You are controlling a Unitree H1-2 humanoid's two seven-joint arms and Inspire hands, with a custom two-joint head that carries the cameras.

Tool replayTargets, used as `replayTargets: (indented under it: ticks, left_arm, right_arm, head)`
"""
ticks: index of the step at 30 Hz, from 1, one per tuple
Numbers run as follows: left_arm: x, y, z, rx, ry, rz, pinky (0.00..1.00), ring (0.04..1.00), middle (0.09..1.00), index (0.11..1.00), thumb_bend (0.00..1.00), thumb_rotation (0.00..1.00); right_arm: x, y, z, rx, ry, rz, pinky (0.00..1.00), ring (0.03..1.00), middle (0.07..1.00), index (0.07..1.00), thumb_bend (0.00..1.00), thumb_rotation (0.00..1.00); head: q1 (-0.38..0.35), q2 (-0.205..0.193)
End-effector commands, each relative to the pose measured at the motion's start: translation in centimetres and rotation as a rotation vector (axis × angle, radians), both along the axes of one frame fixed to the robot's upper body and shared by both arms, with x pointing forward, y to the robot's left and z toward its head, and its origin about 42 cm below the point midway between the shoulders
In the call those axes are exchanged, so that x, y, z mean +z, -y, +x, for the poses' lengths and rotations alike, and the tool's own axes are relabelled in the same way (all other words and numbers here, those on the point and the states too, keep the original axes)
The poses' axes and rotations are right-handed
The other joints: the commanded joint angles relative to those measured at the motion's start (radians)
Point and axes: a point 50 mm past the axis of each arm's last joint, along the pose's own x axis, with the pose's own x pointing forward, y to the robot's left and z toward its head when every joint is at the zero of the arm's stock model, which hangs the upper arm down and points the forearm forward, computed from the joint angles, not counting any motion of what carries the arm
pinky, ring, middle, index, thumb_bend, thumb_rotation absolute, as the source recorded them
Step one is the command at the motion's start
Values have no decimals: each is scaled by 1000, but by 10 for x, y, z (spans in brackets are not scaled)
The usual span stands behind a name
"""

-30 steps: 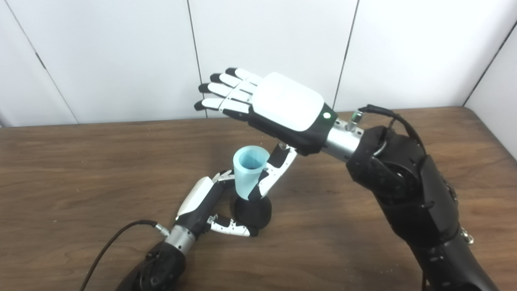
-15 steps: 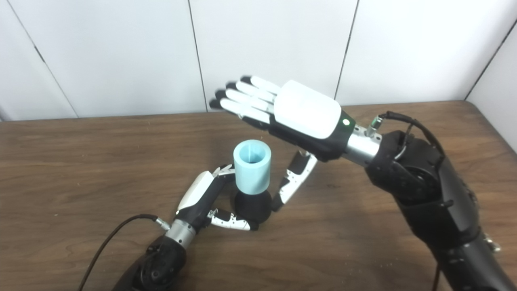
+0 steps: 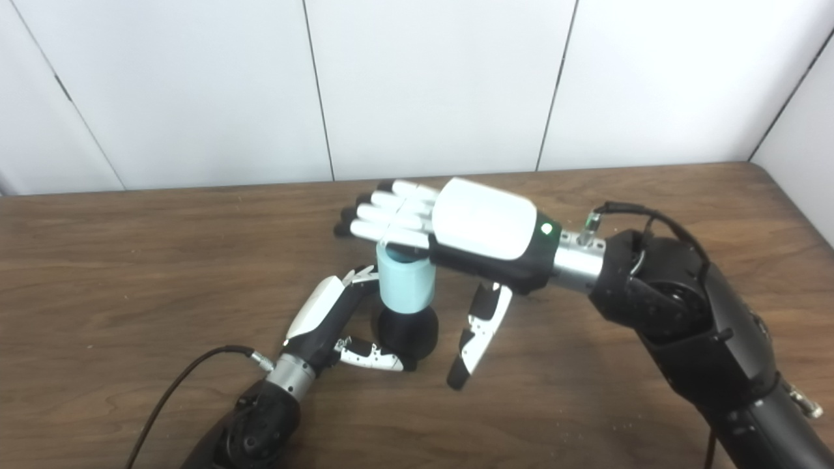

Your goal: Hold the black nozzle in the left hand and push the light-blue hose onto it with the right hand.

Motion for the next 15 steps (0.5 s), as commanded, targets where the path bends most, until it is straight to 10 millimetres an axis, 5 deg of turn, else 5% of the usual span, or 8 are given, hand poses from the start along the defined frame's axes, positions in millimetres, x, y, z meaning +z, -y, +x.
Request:
replayTargets:
  ticks: [1, 15]
  left_arm:
    - [-26, -12, -11, 20, -95, 92, 1000, 938, 805, 485, 521, 73]
    - [-27, -13, -12, 18, -98, 90, 1000, 938, 805, 485, 521, 73]
  right_arm:
    - [18, 5, 2, 6, 34, 5, 1000, 1000, 1000, 1000, 1000, 620]
    - [7, 7, 3, -24, 75, -5, 1000, 1000, 1000, 1000, 1000, 611]
  head:
    - [-2, 2]
    - [-3, 4]
